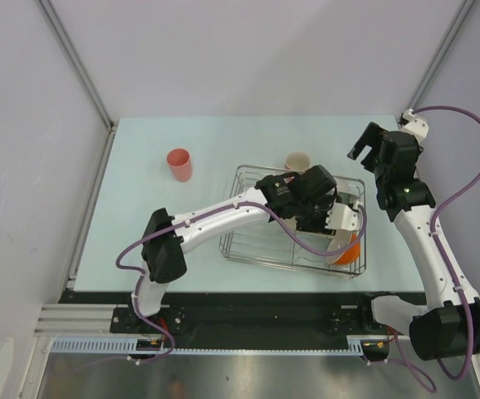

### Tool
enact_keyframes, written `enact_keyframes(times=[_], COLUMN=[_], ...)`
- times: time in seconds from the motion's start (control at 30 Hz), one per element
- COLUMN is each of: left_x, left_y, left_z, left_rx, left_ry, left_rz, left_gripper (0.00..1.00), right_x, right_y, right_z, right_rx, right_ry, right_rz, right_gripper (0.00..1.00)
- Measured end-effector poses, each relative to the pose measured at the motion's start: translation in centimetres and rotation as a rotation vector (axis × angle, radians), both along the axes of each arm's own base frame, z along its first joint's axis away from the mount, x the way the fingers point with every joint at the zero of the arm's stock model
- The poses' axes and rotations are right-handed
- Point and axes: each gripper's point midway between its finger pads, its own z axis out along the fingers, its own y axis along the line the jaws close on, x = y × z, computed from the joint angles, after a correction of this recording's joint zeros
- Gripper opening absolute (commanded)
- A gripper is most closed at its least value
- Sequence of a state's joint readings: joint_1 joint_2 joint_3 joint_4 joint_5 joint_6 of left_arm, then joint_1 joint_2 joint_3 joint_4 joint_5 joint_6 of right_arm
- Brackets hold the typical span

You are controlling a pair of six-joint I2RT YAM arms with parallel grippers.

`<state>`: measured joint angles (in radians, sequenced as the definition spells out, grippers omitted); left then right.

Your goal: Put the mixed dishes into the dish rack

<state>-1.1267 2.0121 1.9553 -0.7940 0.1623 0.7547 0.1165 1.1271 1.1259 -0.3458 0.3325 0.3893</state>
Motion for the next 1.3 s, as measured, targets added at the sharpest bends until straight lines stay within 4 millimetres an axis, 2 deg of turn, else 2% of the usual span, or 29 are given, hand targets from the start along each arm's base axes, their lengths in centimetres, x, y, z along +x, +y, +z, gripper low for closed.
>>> enact_keyframes(times=[0.03, 0.07, 0.2, 0.47, 0.7, 0.77, 0.83, 0.93, 1.0, 1.07, 1.17, 1.3], left_x=[-0.2, -0.3, -0.6, -0.5, -0.2, 0.1, 0.7, 3.1, 5.3, 7.0, 8.0, 8.5], left_y=[0.1, 0.1, 0.2, 1.1, 2.0, 2.0, 2.1, 2.5, 4.2, 6.4, 9.0, 10.4], left_z=[-0.2, -0.2, -0.3, -0.1, 2.9, 4.1, 6.3, 11.3, 13.9, 15.5, 15.3, 14.0], left_rx=[0.004, 0.006, 0.013, 0.041, 0.020, 0.003, -0.030, -0.143, -0.202, -0.230, -0.234, -0.243], left_ry=[0.011, 0.012, 0.018, 0.006, -0.030, -0.045, -0.059, -0.103, -0.129, -0.140, -0.126, -0.037], left_rz=[0.006, 0.005, 0.008, 0.028, 0.048, 0.057, 0.071, 0.120, 0.176, 0.234, 0.297, 0.342], left_gripper=[0.66, 0.79, 1.00, 0.99, 0.99, 1.00, 0.99, 1.00, 1.00, 1.00, 1.00, 1.00], right_x=[0.0, 0.0, 0.2, 0.8, 1.2, 1.3, 1.5, 2.1, 2.6, 3.0, 3.6, 4.2], right_y=[0.0, 0.0, 0.1, 0.3, 0.3, 0.3, 0.3, 0.4, 0.4, 0.5, 0.7, 1.1], right_z=[0.0, 0.0, 0.2, -0.2, -0.8, -1.0, -1.2, -1.9, -2.5, -3.2, -4.1, -4.7], right_rx=[0.000, 0.000, 0.005, 0.015, 0.023, 0.024, 0.024, 0.024, 0.026, 0.031, 0.037, 0.037], right_ry=[0.000, -0.001, -0.010, -0.009, 0.007, 0.011, 0.014, 0.026, 0.038, 0.050, 0.067, 0.075], right_rz=[0.000, 0.000, 0.000, 0.002, -0.001, -0.003, -0.006, -0.010, -0.011, -0.013, -0.013, -0.005], right_gripper=[1.00, 0.99, 1.00, 1.00, 1.00, 1.00, 1.00, 1.00, 1.00, 1.00, 1.00, 1.00])
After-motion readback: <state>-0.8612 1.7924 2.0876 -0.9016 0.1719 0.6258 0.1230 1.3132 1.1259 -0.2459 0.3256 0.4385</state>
